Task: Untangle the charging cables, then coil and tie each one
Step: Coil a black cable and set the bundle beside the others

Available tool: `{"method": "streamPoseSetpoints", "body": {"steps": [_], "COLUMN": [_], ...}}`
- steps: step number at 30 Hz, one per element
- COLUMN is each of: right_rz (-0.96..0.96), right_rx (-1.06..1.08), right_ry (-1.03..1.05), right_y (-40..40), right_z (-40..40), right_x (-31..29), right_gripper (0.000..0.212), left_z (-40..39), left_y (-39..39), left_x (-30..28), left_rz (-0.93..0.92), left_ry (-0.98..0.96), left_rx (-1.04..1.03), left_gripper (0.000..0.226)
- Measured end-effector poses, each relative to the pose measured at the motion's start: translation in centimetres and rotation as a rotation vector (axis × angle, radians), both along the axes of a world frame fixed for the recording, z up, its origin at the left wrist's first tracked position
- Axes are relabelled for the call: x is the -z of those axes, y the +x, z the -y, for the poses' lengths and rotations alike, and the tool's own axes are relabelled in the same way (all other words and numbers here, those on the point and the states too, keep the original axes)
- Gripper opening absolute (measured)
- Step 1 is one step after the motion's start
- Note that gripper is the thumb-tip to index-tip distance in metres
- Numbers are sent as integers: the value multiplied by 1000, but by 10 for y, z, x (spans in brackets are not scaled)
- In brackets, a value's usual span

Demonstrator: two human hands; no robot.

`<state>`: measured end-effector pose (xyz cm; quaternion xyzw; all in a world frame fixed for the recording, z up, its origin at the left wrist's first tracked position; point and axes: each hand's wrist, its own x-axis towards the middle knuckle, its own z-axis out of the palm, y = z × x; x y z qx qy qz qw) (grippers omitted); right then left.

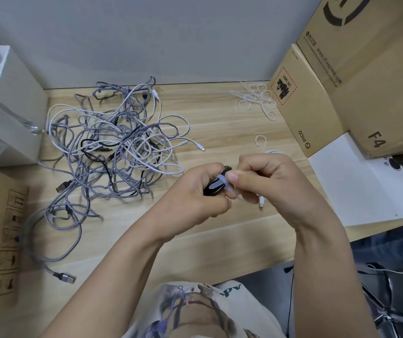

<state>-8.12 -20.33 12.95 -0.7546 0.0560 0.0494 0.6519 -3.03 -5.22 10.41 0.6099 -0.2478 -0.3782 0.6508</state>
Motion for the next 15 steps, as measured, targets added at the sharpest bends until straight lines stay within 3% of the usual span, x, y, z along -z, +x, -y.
{"method": "streamPoseSetpoints", "body": {"steps": [4,6,9,15], "right_rz": [42,75,208,317], "right_rx": [126,130,47,-114], "right_ry": [-88,-172,-336,-651], "right_y": [2,2,5,11], "right_z": [-7,-8,-9,-4], "right_x": [4,6,5,1], "right_gripper": [21,27,12,10], "left_z": [2,2,3,3], "left_y": [3,3,4,5], "left_x": [6,6,6,8], "left_rz": [-16,-50,-67,-81], "left_ry": [80,79,64,116], "left_rx": [-16,-4,25,41], "left_gripper": [11,12,15,18]}}
